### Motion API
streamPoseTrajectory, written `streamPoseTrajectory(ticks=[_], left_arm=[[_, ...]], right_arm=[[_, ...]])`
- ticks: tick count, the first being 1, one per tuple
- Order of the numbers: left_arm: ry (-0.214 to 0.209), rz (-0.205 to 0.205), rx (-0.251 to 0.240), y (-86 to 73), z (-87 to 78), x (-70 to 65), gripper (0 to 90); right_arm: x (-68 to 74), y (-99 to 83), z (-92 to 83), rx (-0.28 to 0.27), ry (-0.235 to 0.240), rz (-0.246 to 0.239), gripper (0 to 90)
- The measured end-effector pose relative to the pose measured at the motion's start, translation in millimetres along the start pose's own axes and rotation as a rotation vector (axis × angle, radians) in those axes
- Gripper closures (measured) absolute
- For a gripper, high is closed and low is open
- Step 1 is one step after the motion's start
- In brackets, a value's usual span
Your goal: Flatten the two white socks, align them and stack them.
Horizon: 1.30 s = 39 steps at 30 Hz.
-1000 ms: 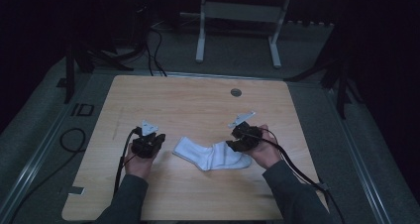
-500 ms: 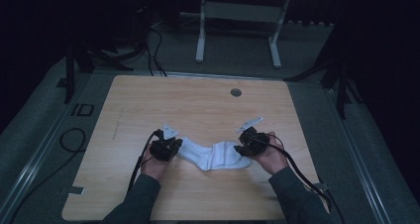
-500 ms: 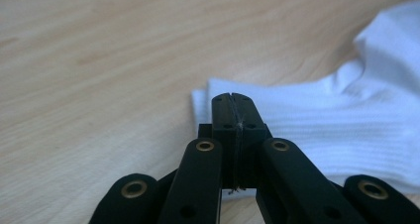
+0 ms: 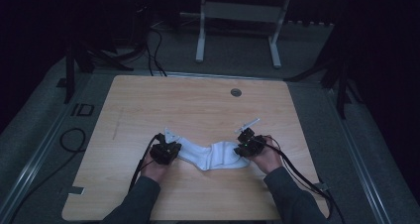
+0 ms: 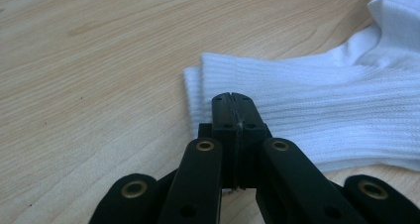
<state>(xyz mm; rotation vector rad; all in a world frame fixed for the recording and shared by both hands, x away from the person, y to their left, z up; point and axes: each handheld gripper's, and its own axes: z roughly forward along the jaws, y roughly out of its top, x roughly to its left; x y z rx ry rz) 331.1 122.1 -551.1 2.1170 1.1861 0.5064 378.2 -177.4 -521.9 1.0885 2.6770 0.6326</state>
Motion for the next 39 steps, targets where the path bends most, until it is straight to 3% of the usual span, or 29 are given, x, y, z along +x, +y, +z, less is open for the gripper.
streamPoseTrajectory(ticks=[3,7,13,20,30,37,39], left_arm=[[-0.005,-0.009,0.000,-1.8,-1.6,0.9,89.9],[-0.006,-0.023,-0.001,-5.1,-4.4,2.5,89.9],[-0.003,-0.031,-0.001,-7.3,-5.9,2.2,90.0],[-0.005,-0.031,-0.002,-7.5,-5.2,1.7,90.0],[-0.006,-0.050,-0.006,-8.2,-5.3,1.3,90.0],[-0.001,-0.055,-0.005,-8.3,-5.5,0.7,90.0],[-0.001,-0.054,-0.005,-8.7,-5.8,0.6,90.0]], right_arm=[[2.4,1.4,-2.6,-0.008,-0.013,-0.002,86.4],[2.5,-1.0,-15.8,-0.024,-0.034,-0.023,86.7],[-6.8,-11.9,-34.1,-0.054,-0.054,-0.002,86.6],[-18.4,-21.9,-44.9,-0.080,-0.065,0.029,86.6],[-17.1,-16.0,-55.4,-0.115,-0.068,0.006,86.1],[-9.6,-17.8,-39.9,-0.059,-0.034,-0.039,79.3],[-9.8,-18.5,-38.4,-0.064,-0.043,-0.042,68.6]])
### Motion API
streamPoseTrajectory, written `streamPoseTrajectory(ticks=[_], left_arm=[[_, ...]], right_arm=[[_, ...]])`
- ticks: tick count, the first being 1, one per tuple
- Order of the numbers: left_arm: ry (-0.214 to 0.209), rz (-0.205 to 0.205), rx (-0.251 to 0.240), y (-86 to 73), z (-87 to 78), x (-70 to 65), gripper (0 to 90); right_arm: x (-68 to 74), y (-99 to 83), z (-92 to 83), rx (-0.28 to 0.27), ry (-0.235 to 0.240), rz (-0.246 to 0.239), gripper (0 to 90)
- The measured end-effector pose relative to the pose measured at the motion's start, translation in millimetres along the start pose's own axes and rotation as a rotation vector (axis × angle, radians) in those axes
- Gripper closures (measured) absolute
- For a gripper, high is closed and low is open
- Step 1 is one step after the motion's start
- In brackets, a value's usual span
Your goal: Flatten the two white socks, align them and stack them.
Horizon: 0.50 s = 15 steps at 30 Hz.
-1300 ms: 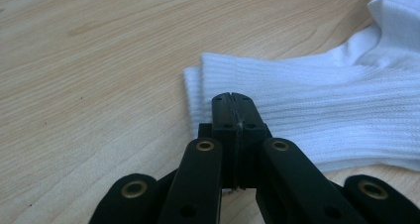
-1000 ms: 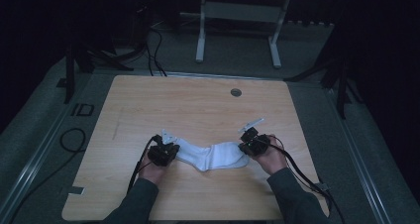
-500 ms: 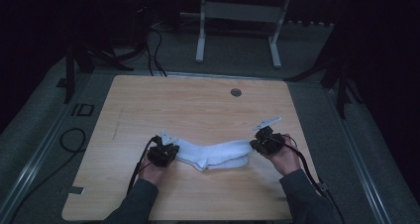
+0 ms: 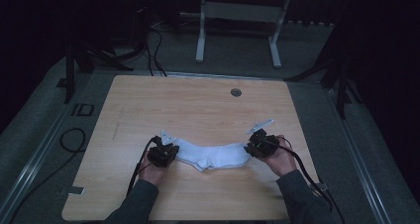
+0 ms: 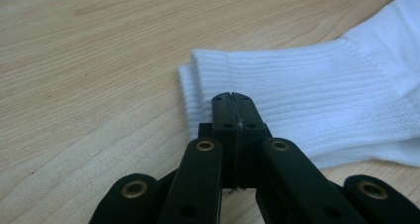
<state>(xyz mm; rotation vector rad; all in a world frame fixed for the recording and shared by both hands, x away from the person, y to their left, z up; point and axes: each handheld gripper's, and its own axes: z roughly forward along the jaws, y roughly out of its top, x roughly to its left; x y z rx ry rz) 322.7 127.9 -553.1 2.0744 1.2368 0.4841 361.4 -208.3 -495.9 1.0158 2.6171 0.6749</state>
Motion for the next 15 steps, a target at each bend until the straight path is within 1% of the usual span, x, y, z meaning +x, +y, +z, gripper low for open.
streamPoseTrajectory(ticks=[3,4,6,11,15], left_arm=[[-0.001,-0.006,-0.004,-0.5,-0.1,0.1,90.0],[-0.001,-0.008,-0.005,-0.6,0.0,0.1,89.9],[-0.006,-0.013,-0.006,-0.6,-0.1,0.5,89.8],[-0.021,-0.025,-0.016,-0.7,-1.7,1.5,87.0],[-0.023,-0.022,-0.023,-0.2,-3.6,1.4,85.2]], right_arm=[[-2.6,0.2,-3.9,-0.027,-0.014,0.018,60.2],[-3.9,0.4,-6.6,-0.038,-0.018,0.030,58.0],[-6.3,0.6,-9.9,-0.052,-0.023,0.038,54.6],[-12.9,0.1,-13.7,-0.066,-0.035,0.073,50.6],[-15.0,0.1,-13.2,-0.067,-0.037,0.078,50.3]])
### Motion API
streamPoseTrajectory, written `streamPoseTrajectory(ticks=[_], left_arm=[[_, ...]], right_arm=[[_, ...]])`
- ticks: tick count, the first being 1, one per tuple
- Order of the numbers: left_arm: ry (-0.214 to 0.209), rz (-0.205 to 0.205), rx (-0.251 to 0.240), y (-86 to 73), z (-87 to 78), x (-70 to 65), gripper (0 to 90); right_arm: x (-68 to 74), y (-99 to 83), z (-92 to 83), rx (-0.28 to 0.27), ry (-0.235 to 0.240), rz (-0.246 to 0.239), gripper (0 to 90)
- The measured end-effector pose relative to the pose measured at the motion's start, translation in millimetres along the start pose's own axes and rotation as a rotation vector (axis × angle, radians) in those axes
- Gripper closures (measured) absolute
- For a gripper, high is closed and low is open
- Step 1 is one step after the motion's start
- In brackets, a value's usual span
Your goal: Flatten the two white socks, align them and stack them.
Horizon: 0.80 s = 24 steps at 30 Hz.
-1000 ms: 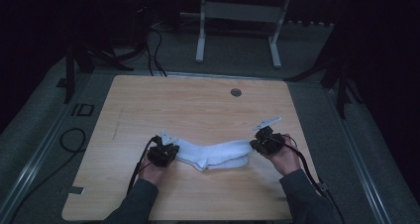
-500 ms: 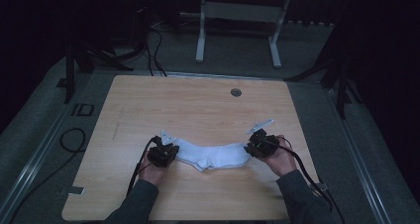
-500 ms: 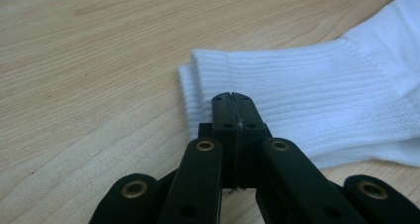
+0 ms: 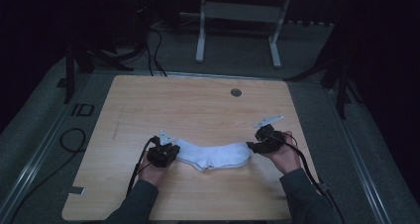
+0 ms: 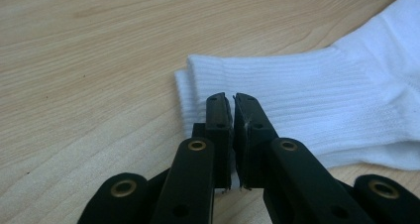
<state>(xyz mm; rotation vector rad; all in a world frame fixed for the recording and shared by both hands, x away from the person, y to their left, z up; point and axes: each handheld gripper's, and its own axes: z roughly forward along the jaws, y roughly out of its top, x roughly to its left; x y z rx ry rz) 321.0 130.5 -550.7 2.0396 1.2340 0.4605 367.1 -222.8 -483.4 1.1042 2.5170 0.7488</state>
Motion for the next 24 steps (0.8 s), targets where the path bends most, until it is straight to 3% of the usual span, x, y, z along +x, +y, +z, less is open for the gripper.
streamPoseTrajectory(ticks=[12,18,19,22,24], left_arm=[[0.011,-0.031,-0.059,5.8,-18.8,10.9,85.3],[0.018,-0.057,-0.072,6.7,-26.2,22.2,85.3],[0.027,-0.076,-0.077,6.4,-30.4,30.2,85.3],[0.037,-0.088,-0.082,6.0,-33.9,37.5,84.7],[0.037,-0.088,-0.082,6.0,-33.9,37.5,82.7]], right_arm=[[-10.8,1.3,-3.5,-0.020,-0.014,0.036,49.0],[-15.1,0.8,-1.0,-0.015,-0.017,0.052,48.5],[-15.8,0.1,0.1,-0.010,-0.017,0.052,48.7],[-17.4,-1.0,0.9,-0.010,-0.017,0.056,48.7],[-18.6,-1.5,1.3,-0.011,-0.017,0.058,48.7]])
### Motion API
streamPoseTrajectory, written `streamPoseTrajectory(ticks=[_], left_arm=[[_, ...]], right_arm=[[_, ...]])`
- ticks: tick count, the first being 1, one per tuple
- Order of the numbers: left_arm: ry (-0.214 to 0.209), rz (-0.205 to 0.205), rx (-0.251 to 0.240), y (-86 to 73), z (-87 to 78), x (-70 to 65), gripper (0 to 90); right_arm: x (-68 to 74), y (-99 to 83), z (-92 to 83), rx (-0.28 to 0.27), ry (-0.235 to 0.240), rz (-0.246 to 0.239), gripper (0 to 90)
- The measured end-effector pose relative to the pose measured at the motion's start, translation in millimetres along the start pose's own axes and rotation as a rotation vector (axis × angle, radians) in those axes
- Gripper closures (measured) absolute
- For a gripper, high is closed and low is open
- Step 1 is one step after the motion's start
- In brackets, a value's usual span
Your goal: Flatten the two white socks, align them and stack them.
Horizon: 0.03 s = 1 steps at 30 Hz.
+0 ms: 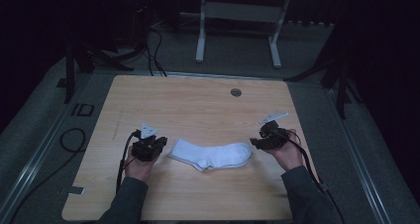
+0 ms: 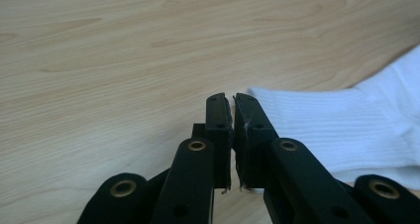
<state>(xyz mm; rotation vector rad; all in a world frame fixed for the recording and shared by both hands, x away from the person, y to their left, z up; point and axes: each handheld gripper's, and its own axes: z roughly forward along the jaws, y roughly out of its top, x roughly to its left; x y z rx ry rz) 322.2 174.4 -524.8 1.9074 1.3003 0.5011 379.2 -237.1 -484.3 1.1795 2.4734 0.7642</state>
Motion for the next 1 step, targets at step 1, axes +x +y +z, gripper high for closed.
streamPoseTrajectory(ticks=[1], left_arm=[[-0.005,-0.007,0.005,-0.2,-1.2,5.2,78.2]], right_arm=[[-2.0,-0.7,0.3,-0.002,-0.003,0.009,48.2]])
